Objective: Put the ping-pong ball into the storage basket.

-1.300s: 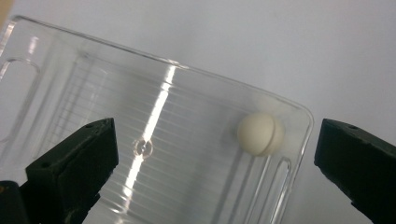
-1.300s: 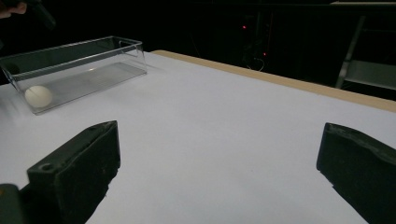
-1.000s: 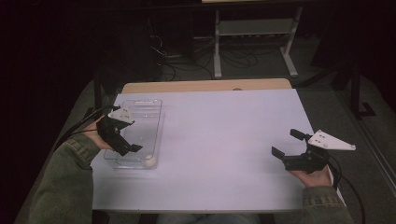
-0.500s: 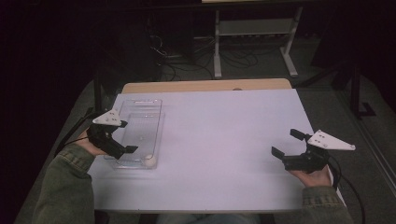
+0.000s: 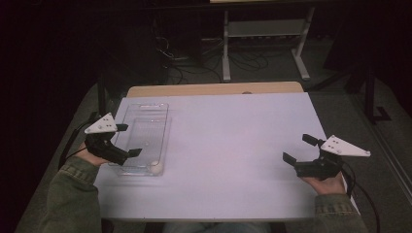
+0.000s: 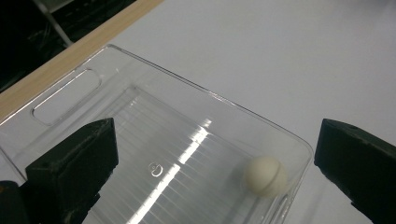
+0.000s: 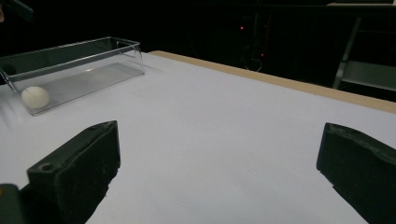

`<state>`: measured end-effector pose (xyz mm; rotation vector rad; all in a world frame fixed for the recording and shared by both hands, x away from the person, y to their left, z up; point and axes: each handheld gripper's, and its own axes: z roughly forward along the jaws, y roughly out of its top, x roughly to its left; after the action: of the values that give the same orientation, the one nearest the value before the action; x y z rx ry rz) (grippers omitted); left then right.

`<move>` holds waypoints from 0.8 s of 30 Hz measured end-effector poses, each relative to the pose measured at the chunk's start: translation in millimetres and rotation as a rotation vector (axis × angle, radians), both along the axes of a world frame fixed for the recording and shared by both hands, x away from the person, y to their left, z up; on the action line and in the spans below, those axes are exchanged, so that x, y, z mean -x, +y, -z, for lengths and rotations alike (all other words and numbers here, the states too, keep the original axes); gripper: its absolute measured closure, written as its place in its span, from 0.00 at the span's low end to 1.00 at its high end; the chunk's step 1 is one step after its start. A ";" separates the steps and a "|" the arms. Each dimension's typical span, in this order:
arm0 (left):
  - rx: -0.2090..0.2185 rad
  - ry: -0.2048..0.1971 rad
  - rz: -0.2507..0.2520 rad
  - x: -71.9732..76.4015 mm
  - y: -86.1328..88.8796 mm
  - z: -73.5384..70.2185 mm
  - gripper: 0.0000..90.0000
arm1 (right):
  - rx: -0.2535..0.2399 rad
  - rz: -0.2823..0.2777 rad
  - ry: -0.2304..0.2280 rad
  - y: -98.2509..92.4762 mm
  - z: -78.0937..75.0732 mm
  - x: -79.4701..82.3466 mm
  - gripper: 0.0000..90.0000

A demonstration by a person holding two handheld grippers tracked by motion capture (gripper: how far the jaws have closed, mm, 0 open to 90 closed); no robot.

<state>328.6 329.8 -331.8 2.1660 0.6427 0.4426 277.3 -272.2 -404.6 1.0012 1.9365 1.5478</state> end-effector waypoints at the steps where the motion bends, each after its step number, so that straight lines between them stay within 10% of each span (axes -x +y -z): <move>1: 0.009 -0.006 -0.006 0.4 0.6 0.8 0.00 | -0.001 0.000 -0.001 -0.1 0.0 0.0 0.00; 24: 0.203 -0.106 -0.101 15.1 2.0 17.1 0.00 | -0.007 0.007 -0.003 -1.1 -0.5 0.5 0.00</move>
<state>313.5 331.8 -348.8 1.9121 0.7084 0.5198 276.9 -273.3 -404.1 1.0070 1.9248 1.5524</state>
